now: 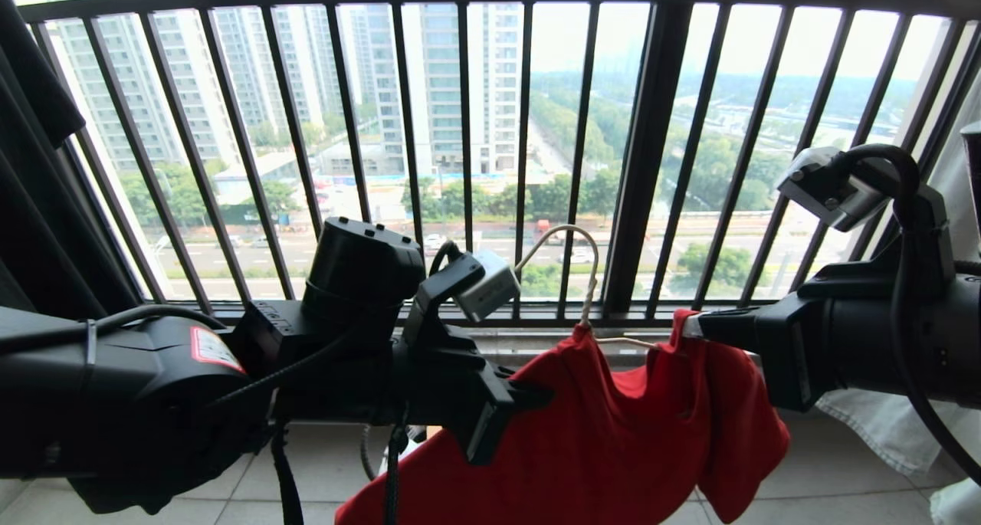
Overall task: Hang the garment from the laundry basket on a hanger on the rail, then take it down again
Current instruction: Hang the clothes on the clothes rack
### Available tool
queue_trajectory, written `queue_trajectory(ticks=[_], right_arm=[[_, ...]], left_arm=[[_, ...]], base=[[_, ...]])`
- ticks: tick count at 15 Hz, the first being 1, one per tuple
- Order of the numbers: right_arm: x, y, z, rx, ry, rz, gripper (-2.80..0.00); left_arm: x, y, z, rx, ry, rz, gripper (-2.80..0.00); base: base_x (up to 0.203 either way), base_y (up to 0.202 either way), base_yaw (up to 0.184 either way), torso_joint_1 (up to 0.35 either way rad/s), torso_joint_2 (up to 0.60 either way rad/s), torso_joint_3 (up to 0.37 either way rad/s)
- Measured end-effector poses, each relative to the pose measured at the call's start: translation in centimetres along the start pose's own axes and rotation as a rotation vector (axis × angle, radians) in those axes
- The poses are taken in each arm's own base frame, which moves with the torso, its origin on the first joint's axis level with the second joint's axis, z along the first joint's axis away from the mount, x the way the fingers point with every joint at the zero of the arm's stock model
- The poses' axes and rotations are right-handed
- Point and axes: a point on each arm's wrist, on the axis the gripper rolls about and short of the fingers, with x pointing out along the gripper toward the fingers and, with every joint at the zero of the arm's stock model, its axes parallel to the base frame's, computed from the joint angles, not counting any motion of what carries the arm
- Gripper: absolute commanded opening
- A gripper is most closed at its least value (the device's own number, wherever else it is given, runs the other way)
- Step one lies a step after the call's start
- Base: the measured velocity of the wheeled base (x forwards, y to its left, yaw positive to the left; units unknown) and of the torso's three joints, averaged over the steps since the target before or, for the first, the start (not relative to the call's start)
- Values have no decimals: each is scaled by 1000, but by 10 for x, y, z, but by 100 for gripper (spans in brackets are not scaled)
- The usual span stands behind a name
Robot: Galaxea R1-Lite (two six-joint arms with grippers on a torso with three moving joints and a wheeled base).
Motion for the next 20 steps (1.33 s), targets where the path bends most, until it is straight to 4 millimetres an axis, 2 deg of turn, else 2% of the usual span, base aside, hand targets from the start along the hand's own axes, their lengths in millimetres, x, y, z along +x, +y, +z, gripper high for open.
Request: queue_trajectory(ticks=[2, 4, 7, 10, 15, 17, 20], right_arm=[[3, -1, 5, -5, -62, -7, -280], [14, -3, 14, -73, -114, -37, -280], [28, -5, 37, -199, -177, -132, -280], [34, -7, 63, -295, -210, -182, -280], [41, -5, 97, -420, -237, -275, -280], [41, -1, 106, -446, -258, -277, -280], [44, 16, 109, -477, -277, -231, -280]], left_arm=[[-3, 0, 2, 4, -11, 17, -280], [-12, 3, 10, 7, -42, 52, -280], [-29, 4, 20, 17, -92, 86, -280], [-45, 4, 29, 31, -141, 131, -280], [-58, 3, 41, 49, -202, 229, -280], [-60, 3, 48, 62, -265, 258, -280], [-62, 2, 53, 24, -327, 268, -280]], base=[[0, 0, 0, 0, 0, 0], [0, 0, 0, 0, 0, 0], [0, 0, 0, 0, 0, 0], [0, 0, 0, 0, 0, 0], [0, 0, 0, 0, 0, 0], [0, 0, 0, 0, 0, 0], [0, 0, 0, 0, 0, 0]])
